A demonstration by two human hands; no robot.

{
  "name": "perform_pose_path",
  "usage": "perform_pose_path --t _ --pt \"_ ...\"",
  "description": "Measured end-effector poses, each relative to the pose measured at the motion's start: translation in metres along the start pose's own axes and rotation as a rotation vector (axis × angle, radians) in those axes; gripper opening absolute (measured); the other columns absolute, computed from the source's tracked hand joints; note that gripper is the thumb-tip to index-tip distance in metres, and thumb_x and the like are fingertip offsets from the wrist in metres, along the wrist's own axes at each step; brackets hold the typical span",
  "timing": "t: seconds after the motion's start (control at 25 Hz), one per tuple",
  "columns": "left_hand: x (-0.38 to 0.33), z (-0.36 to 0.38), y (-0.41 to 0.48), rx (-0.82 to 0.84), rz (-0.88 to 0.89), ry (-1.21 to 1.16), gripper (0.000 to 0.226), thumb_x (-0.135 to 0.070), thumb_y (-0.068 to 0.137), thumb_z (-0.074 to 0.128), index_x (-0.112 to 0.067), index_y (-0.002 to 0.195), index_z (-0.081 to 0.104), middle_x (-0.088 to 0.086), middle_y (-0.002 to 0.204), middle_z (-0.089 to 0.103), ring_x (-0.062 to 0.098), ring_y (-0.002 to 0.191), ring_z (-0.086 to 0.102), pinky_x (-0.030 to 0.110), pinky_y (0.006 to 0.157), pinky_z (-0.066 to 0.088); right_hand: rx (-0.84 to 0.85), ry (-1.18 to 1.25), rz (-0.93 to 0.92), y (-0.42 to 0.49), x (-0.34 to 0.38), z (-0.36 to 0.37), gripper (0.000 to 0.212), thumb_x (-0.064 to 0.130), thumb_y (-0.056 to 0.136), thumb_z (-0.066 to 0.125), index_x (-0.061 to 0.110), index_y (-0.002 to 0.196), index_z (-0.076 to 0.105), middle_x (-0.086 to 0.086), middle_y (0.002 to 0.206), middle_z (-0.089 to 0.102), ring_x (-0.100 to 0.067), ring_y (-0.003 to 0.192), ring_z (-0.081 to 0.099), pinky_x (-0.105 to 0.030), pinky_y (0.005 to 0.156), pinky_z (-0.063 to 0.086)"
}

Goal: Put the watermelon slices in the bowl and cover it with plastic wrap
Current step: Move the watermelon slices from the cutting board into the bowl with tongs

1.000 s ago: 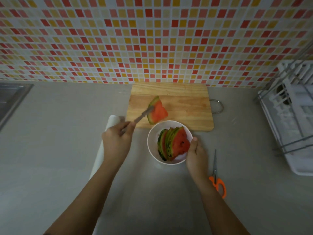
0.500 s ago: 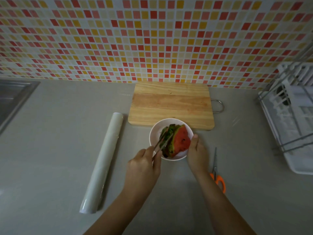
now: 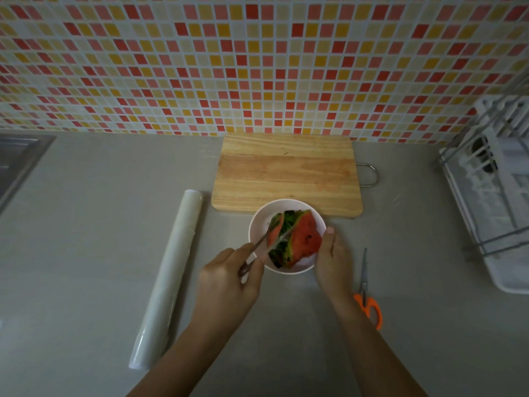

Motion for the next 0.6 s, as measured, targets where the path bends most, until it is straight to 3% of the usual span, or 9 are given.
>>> perform_pose_path --t 0.16,0.32,0.4,0.44,0.6 --pt "0.006 -0.002 0.008 -0.034 -0.102 -0.073 0.024 -0.026 0.079 0.065 -0.011 0.094 0.076 0.003 0.068 0.071 0.016 0.055 0.062 0.012 0.053 0.037 0.003 0.008 0.009 0.000 0.001 0.000 0.041 0.040 0.098 0.020 0.025 0.082 0.054 0.015 0.069 0.053 -0.004 0.066 0.051 -0.021 0.055 0.036" --pt "0.004 0.012 0.004 0.035 -0.036 -0.042 0.019 -0.012 0.076 0.077 -0.006 0.093 0.076 0.007 0.064 0.069 0.017 0.049 0.060 0.007 0.051 0.030 0.002 -0.001 0.020 0.000 0.002 0.000 0.049 0.040 0.098 0.020 0.014 0.095 0.061 0.000 0.081 0.057 -0.019 0.074 0.052 -0.028 0.065 0.037" --pt "0.004 0.017 0.002 0.014 -0.006 0.027 0.020 -0.008 0.071 0.080 -0.004 0.090 0.076 0.008 0.060 0.065 0.018 0.044 0.058 0.012 0.049 0.032 0.004 -0.002 0.015 -0.001 0.003 -0.001 0.049 0.038 0.099 0.020 0.012 0.098 0.062 -0.001 0.083 0.056 -0.019 0.076 0.051 -0.028 0.067 0.037" --pt "0.005 0.017 0.002 -0.010 -0.002 0.055 0.020 -0.007 0.069 0.081 -0.004 0.088 0.076 0.008 0.059 0.064 0.020 0.043 0.057 0.017 0.046 0.035 0.008 -0.003 0.013 -0.001 0.004 -0.001 0.049 0.038 0.099 0.020 0.012 0.099 0.061 0.000 0.084 0.056 -0.019 0.077 0.051 -0.028 0.068 0.037" --pt "0.005 0.015 -0.004 -0.032 0.006 0.056 0.019 -0.013 0.075 0.077 -0.003 0.091 0.076 0.007 0.059 0.064 0.017 0.044 0.057 0.013 0.050 0.032 0.004 -0.012 0.016 0.000 0.003 -0.001 0.050 0.038 0.099 0.020 0.011 0.099 0.062 -0.001 0.084 0.056 -0.019 0.077 0.051 -0.028 0.068 0.036"
Point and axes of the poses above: each hand's wrist, its own y-axis towards the middle knuckle, its own z-axis out of the palm, x = y × z, the point moved 4 cm from there along y, towards the middle knuckle
